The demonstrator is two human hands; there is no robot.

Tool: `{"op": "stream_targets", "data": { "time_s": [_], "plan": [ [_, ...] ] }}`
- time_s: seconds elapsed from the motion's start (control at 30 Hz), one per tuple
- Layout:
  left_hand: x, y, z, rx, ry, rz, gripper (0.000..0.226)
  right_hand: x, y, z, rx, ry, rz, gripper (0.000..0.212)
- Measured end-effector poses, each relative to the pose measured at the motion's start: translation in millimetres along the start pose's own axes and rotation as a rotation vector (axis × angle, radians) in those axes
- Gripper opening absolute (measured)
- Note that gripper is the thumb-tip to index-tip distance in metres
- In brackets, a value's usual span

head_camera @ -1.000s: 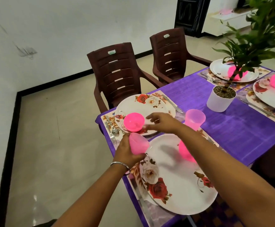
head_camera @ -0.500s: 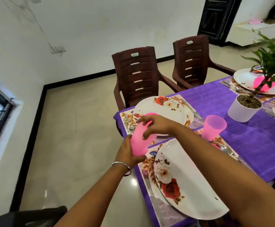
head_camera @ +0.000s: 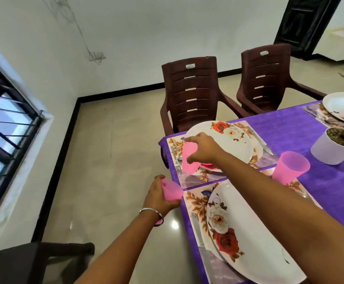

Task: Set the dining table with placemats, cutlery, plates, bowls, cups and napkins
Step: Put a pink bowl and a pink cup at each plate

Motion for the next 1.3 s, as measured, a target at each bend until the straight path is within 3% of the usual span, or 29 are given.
{"op": "stream_targets", "data": {
  "time_s": [0.47, 0.6, 0.7, 0.87, 1.03, 1.17, 1.3],
  "plan": [
    [-21, -34, 3, -0.031, 0.056, -0.01, 0.095, 58, 9, -9, 0.013, -0.122, 0.221, 0.087],
    [-30, -32, 10, 0.004, 0.079, 0.064, 0.094, 52, -2, 2, 0.004, -0.05, 0.282, 0.093],
    [-48, -18, 19, 0.082, 0.121, 0.159, 0.091, 38, -28, 34, -0.005, 0.107, 0.109, 0.083],
    [-75, 20, 44, 0.146, 0.125, 0.502, 0.087, 23, -86, 140, 0.118, 0.219, -0.553, 0.049],
    [-54, 57, 121, 0.13, -0.18, 0.798, 0.078, 11, -96, 277, 0.295, 0.538, -0.908, 0.03],
    [-19, 85, 220, 0.14, -0.502, 0.789, 0.084, -6, -82, 407, 0.45, 0.773, -0.977, 0.036],
    [-2, 124, 328, 0.277, -0.741, 0.73, 0.061, -32, -74, 523, 0.575, 0.957, -0.997, 0.029]
  ]
}}
Point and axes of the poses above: each hand's wrist, its own z-axis away from the middle knuckle, its own x-axis out of the palm, y = z × x, the point moved 6 cm from there along -z, towards the middle knuckle, and after that the axes turned 8 degrees about y, right-handed, at the moved point
